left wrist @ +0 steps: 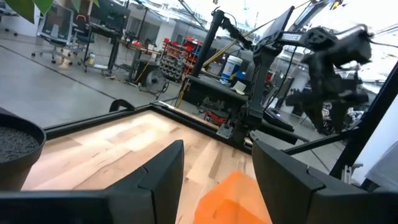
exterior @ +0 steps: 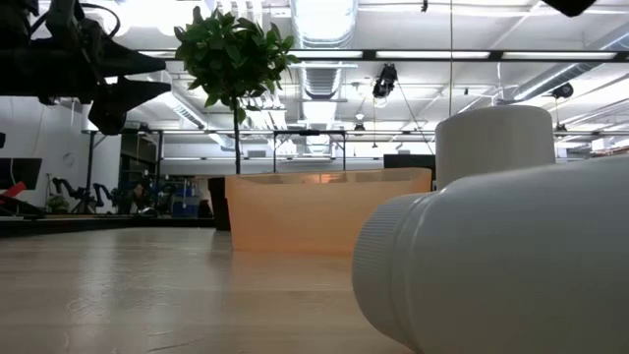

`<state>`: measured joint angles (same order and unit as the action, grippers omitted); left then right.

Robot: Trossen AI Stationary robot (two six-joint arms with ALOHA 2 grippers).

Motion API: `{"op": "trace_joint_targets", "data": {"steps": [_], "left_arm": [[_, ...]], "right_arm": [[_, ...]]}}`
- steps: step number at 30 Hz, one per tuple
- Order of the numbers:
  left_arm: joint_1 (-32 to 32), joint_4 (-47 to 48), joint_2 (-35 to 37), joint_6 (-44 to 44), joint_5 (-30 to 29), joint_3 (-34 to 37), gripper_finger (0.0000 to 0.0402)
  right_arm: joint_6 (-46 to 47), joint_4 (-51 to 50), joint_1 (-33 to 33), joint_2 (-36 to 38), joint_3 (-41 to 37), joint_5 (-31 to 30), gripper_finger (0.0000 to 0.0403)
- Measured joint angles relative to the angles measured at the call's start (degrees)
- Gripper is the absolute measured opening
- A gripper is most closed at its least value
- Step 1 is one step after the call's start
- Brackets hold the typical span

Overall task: Pick and place pill bottles into a basket
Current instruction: Put the white pill bottle into the orange container

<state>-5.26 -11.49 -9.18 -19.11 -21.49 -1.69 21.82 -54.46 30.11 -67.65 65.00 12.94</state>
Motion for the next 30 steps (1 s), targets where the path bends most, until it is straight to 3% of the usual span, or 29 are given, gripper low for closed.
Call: {"op": "trace_joint_targets", "data": {"steps": [6,16,30], "left_arm": [[0.0,-0.1,-1.0,0.0,0.0,0.0,0.0173],[0.0,-0.1,-2.2,0.0,0.0,0.0,0.0173],[0.0,0.0,-2.4,0.0,0.0,0.1,0.0173]], "right_arm": [[1.2,4.4,3.8,-6.1,-3.1,-1.4,0.0194],[-3.1,7.4,3.9,-15.8,-2.3,-1.1,0.0194],[-5.9,9.0,3.8,-19.1,-2.7,-0.9,0.0194]]}}
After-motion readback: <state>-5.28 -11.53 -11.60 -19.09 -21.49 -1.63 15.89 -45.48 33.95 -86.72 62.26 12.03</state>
